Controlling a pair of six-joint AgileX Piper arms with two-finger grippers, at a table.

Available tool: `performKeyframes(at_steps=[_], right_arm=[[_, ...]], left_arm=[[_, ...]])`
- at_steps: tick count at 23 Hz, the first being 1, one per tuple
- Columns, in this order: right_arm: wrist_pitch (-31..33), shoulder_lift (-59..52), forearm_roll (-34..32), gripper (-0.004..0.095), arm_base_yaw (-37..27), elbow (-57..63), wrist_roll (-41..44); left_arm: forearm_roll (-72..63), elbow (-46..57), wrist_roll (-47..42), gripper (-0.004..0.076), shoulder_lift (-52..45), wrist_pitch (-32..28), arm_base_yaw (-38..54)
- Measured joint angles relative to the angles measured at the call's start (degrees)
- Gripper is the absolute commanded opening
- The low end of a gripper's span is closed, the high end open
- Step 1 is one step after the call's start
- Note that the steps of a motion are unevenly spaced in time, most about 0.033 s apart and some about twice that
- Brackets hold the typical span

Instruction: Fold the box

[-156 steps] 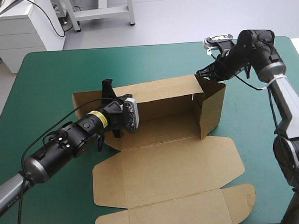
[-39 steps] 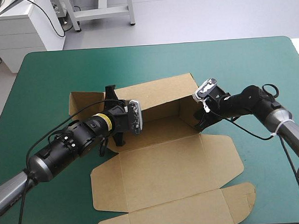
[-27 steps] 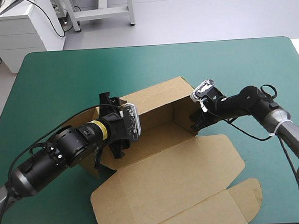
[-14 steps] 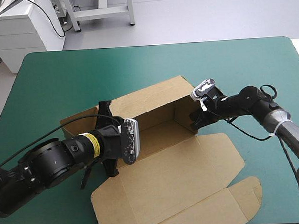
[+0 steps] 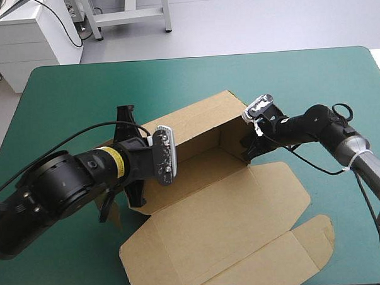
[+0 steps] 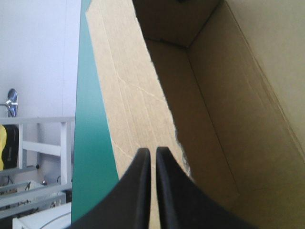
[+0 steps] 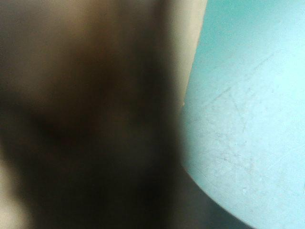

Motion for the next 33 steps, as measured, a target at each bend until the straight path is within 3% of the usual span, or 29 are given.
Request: performKeyframes(at_steps=[5, 12, 16, 18, 22, 33], right_arm=[[0.0, 0.0, -1.8, -0.0019, 0.0, -0.2, 1.5], [3.0, 0.0, -11.5, -0.0019, 0.0, -6.6, 13.4], [13.5, 0.0, -18.7, -0.0019, 0.0, -14.9, 24.8], [19.7, 0.0, -23.2, -0.0019, 0.0, -18.8, 30.9], [27.0, 0.0, -27.2, -0.0019, 0.0, -20.8, 34.8], [27.9, 4.9, -29.9, -0.0019, 0.0, -21.3, 39.3]], left_arm=[[0.0, -5.6, -2.0, 0.0016, 5.7, 2.2, 5.0], [-26.5, -14.1, -3.8, 0.0016, 7.1, 4.8, 42.7], [-37.8, -14.2, -8.0, 0.0016, 7.1, 6.1, 60.9], [-40.3, -14.2, -8.5, 0.0015, 7.1, 6.5, 64.1], [-41.8, -14.2, -8.6, 0.0008, 7.1, 6.7, 64.8], [-42.2, -14.2, -8.6, -0.0002, 7.1, 7.2, 65.0]])
